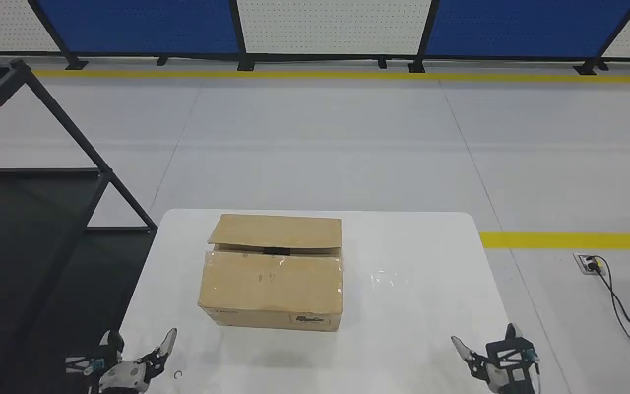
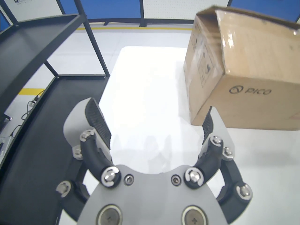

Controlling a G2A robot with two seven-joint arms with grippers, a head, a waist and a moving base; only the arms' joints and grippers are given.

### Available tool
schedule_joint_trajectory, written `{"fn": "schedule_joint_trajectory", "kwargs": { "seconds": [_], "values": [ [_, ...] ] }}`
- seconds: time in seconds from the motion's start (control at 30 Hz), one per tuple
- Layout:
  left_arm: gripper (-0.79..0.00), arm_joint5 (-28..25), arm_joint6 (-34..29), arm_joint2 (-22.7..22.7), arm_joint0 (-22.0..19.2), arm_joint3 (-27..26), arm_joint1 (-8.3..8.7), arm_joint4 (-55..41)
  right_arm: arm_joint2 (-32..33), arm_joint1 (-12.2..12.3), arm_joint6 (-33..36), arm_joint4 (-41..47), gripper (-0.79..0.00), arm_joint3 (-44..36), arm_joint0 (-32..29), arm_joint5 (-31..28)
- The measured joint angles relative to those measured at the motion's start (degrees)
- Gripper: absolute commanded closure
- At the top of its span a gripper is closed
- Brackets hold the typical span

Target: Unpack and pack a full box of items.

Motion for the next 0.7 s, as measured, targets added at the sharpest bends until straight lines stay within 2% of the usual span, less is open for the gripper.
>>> {"fn": "schedule_joint_trajectory", "kwargs": {
  "seconds": [0.1, 0.23, 0.57, 0.63, 0.7],
  "values": [
    [-0.785, 4.85, -0.55, 0.19, -3.17, 0.04, -0.38, -1.48, -0.13, -0.24, 0.43, -0.83, -0.785, -1.94, 0.55, 2.68],
    [-0.785, 7.68, -1.37, 1.87, -5.79, -0.63, -0.63, 0.7, -0.86, -0.46, 2.01, -0.2, -0.785, -2.89, 0.98, 4.74],
    [-0.785, 7.82, -1.47, 2.0, -5.83, -0.58, -0.63, 0.89, -0.82, -0.46, 1.94, -0.19, -0.785, -2.83, 0.99, 4.63],
    [-0.785, 7.46, -2.58, 2.37, -6.8, 0.08, -0.66, 0.33, -0.91, -0.58, 1.93, 1.03, -0.785, -2.58, 1.42, 4.69],
    [-0.785, 7.23, -4.16, 3.16, -9.45, 1.73, -0.69, 0.77, -1.24, -0.66, 2.21, 1.84, -0.785, -2.3, 2.31, 4.25]
  ]
}}
